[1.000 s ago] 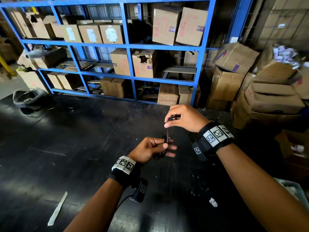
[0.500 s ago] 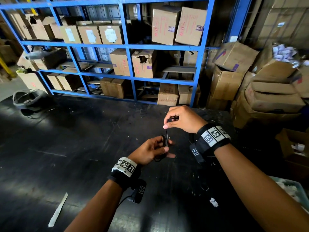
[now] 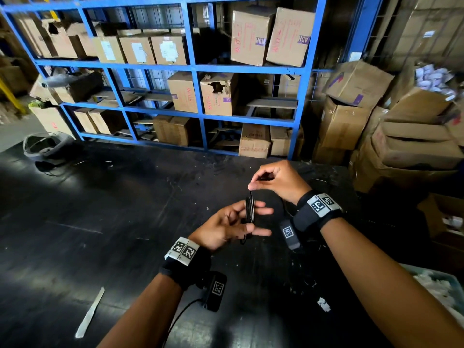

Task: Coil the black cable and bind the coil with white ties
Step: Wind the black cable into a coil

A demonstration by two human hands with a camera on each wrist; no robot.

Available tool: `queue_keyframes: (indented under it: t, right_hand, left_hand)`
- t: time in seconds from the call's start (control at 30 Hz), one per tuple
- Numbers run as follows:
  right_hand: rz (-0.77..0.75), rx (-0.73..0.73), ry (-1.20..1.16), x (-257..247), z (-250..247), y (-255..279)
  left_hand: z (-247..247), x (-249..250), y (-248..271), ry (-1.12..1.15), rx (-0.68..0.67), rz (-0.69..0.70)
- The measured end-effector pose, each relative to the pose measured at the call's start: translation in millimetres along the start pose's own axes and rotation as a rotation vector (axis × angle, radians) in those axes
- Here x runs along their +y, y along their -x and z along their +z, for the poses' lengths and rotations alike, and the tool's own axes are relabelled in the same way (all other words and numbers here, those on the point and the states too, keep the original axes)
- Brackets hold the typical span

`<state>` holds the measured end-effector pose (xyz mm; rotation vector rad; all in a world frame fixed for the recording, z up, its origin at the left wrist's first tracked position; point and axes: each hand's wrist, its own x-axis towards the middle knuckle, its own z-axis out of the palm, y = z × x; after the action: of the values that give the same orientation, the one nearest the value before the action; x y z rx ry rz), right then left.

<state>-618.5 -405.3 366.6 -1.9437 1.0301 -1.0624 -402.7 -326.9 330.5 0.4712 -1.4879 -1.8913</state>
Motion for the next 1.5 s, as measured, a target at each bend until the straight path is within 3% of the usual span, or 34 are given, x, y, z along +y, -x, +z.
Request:
queue_keyframes:
  t: [0.13, 0.23, 0.3, 0.43, 0.53, 0.67, 0.83, 1.0, 1.1, 1.27, 1.5]
  right_hand:
    - [0.192, 0.101, -0.395, 13.1, 32.9, 15.7]
    - [0.357, 0.141, -0.5, 25.7, 69.1, 37.7]
    - [0.371, 0.099, -0.434, 38.5, 93.0, 54.0]
    - [0.322, -0.14, -0.245, 42.4, 114.5, 80.8]
    - [0.216, -0.255, 0.026, 25.0, 99.6, 96.3]
    - [0.091, -0.28, 0.283, -5.0, 61.4, 103.4]
    - [-0.027, -0.307, 0.584, -50.3, 21.9, 83.5]
    - [-0.091, -0.295, 0.651, -80.4, -6.7, 46.9]
    - [-0.119, -0.273, 0.595, -81.8, -21.4, 24.4]
    - [-0.089, -0.19, 0.454, -67.2, -37.2, -2.4]
    - [-0.098, -0.111, 0.293, -33.9, -24.6, -9.6]
  left_hand:
    - [4.6, 4.2, -3.7, 0.163, 0.049, 0.085]
    - [2.6, 7.7, -5.9, 0.209, 0.116, 0.11]
    - [-5.0, 7.6, -7.7, 0.179, 0.167, 0.123]
    - [-28.2, 5.5, -6.4, 0.06, 0.284, 0.108]
    - [-44.4, 5.9, -3.2, -0.001, 0.352, 0.12]
    - [-49.5, 7.3, -3.1, -0.027, 0.386, 0.137]
    - [-37.2, 2.1, -12.1, -0.115, 0.319, 0.133]
    - [-21.1, -4.1, -19.2, -0.239, 0.205, 0.071]
    - [-16.4, -6.4, -18.0, -0.292, 0.109, 0.089]
    - [-9.9, -4.4, -14.0, -0.186, 0.081, 0.046]
    - [-5.7, -1.9, -10.4, -0.264, 0.032, 0.064]
